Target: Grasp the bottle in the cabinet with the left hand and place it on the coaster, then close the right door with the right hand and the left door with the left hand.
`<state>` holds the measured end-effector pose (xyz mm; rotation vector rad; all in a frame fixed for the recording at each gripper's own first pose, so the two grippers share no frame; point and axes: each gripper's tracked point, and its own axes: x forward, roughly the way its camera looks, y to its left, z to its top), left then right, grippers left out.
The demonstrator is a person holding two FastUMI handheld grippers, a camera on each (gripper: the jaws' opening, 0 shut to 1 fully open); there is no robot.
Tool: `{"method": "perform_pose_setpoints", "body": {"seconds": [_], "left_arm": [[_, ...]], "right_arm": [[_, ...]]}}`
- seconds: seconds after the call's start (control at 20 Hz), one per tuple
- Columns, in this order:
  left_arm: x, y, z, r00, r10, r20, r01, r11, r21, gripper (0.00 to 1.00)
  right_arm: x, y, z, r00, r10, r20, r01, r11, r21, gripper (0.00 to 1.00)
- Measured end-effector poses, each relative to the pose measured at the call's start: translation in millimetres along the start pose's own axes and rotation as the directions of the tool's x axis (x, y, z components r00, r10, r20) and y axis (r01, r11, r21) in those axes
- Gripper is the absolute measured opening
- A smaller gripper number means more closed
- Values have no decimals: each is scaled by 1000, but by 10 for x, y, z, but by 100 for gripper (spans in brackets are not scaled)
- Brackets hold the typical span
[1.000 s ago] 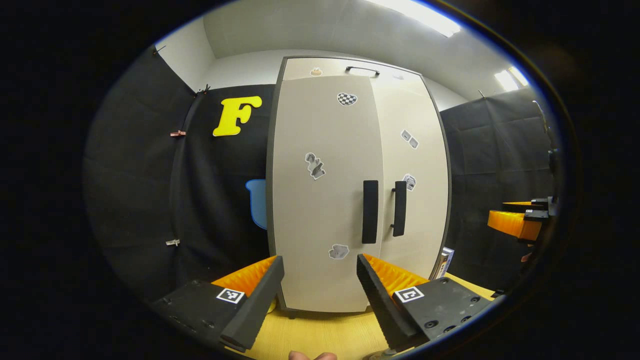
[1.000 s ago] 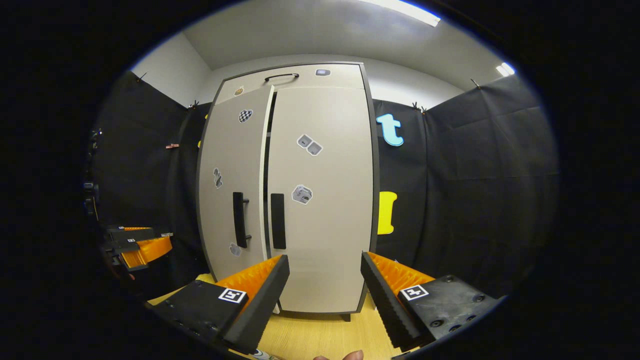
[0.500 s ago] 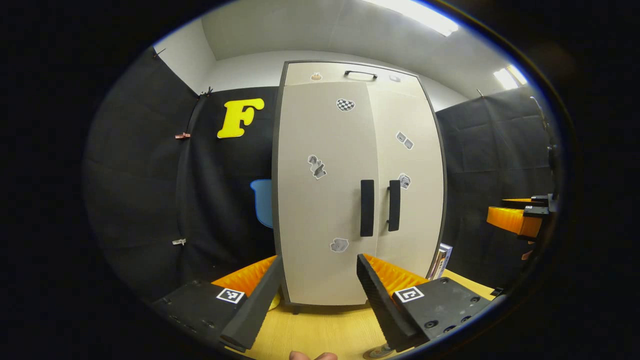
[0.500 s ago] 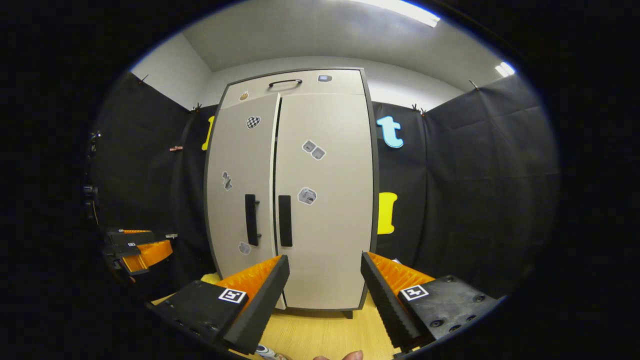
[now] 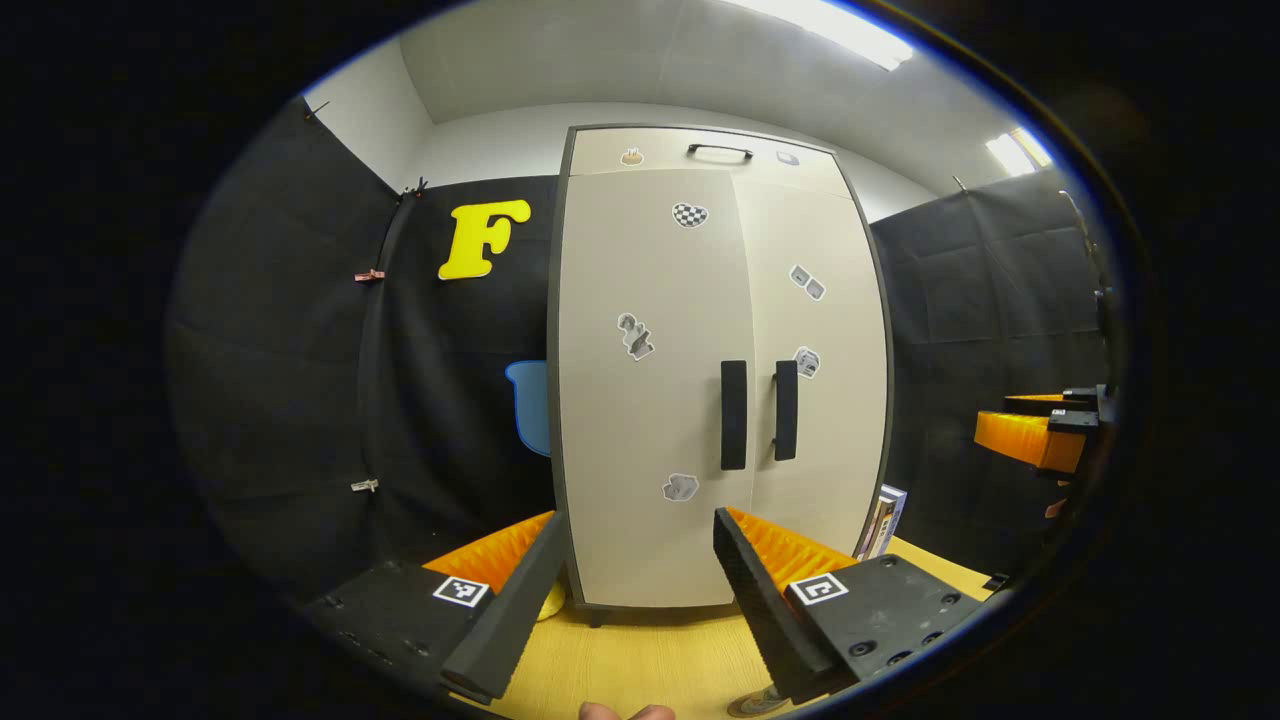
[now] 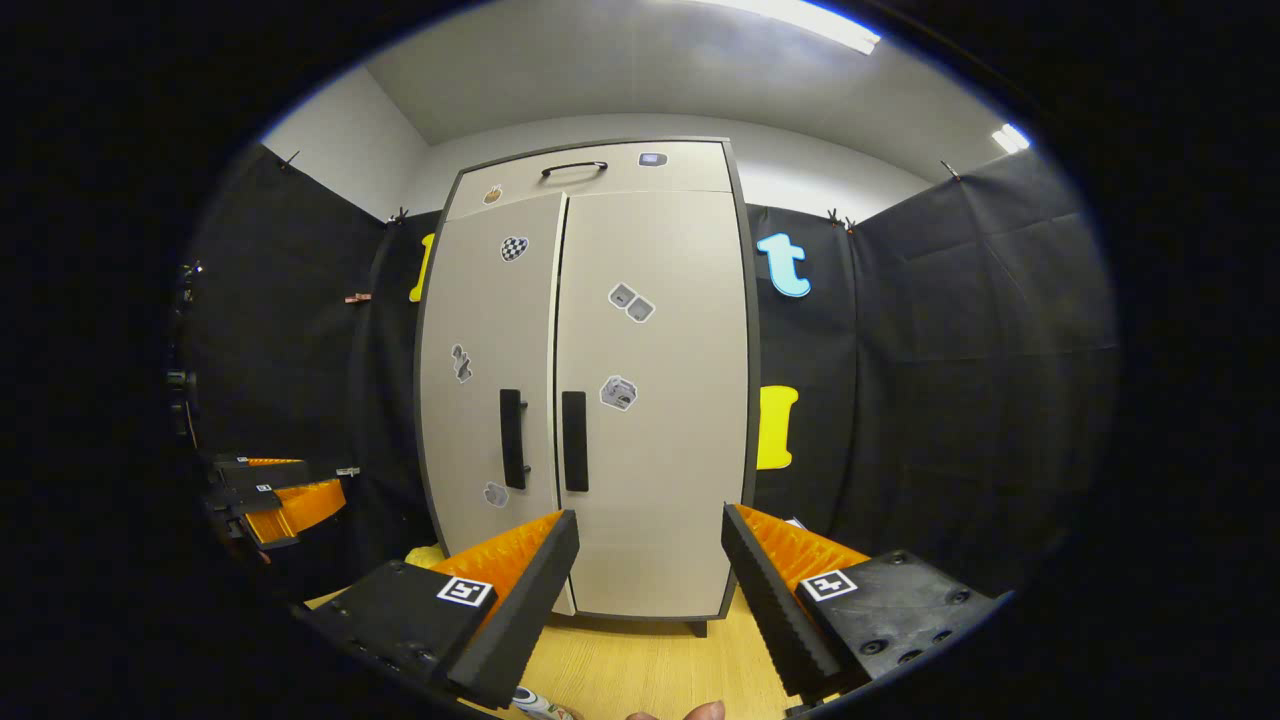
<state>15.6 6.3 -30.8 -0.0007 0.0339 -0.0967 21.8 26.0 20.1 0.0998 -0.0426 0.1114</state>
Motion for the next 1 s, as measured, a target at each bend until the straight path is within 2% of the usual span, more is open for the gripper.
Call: {"method": "perform_pose_setpoints", "body": {"seconds": [1.0], "left_arm": [[-63,-213,76,1000,2,7,-2,1000,25,93]], "right_arm": [[-24,-169,50,1000,23,9,-23,1000,4,96]]}}
